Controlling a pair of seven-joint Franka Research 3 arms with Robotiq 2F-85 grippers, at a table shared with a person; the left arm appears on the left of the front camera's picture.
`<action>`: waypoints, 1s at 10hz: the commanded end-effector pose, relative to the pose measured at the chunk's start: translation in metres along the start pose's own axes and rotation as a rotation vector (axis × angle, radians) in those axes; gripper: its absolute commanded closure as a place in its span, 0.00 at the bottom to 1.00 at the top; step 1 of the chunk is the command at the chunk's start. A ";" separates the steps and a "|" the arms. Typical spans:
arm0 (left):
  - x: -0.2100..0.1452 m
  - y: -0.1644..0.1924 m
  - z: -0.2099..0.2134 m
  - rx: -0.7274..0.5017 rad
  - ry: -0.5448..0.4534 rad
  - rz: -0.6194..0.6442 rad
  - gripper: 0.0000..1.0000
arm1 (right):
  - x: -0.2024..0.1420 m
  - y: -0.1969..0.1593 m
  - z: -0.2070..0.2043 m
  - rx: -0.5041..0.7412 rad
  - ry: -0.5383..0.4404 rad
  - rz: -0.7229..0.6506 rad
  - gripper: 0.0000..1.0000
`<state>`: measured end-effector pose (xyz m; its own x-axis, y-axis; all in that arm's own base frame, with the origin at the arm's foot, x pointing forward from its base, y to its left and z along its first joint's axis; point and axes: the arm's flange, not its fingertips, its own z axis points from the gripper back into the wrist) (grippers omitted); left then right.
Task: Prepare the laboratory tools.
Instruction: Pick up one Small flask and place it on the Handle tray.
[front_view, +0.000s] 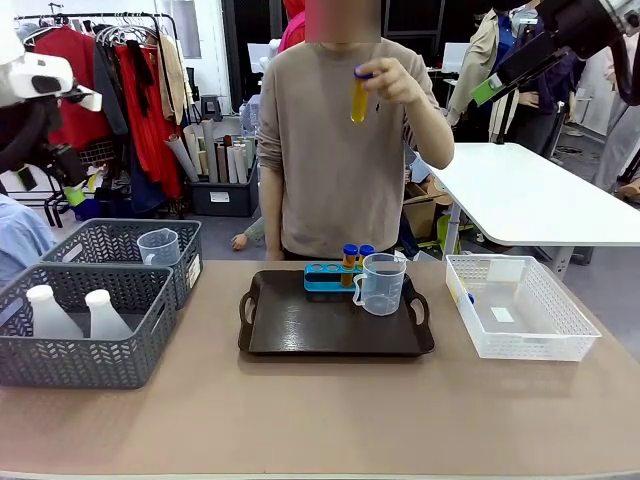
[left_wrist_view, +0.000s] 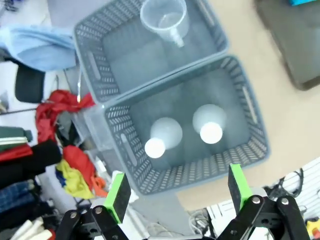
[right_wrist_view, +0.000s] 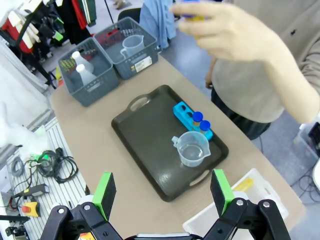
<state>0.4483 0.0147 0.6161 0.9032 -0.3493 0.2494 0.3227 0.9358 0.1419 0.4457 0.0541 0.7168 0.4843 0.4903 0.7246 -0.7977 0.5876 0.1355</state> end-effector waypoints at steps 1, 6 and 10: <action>-0.009 0.017 -0.032 -0.027 0.007 0.056 0.00 | 0.002 0.001 0.000 0.007 -0.011 0.005 0.00; -0.042 0.053 -0.108 -0.082 0.091 0.168 0.00 | 0.002 0.001 0.000 0.007 -0.011 0.005 0.00; -0.043 0.057 -0.117 -0.066 0.121 0.167 0.00 | 0.002 0.001 0.000 0.007 -0.011 0.005 0.00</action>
<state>0.4612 0.0932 0.4930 0.9758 -0.1746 0.1320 0.1705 0.9845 0.0413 0.4457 0.0541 0.7168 0.4843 0.4903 0.7246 -0.7976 0.5877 0.1355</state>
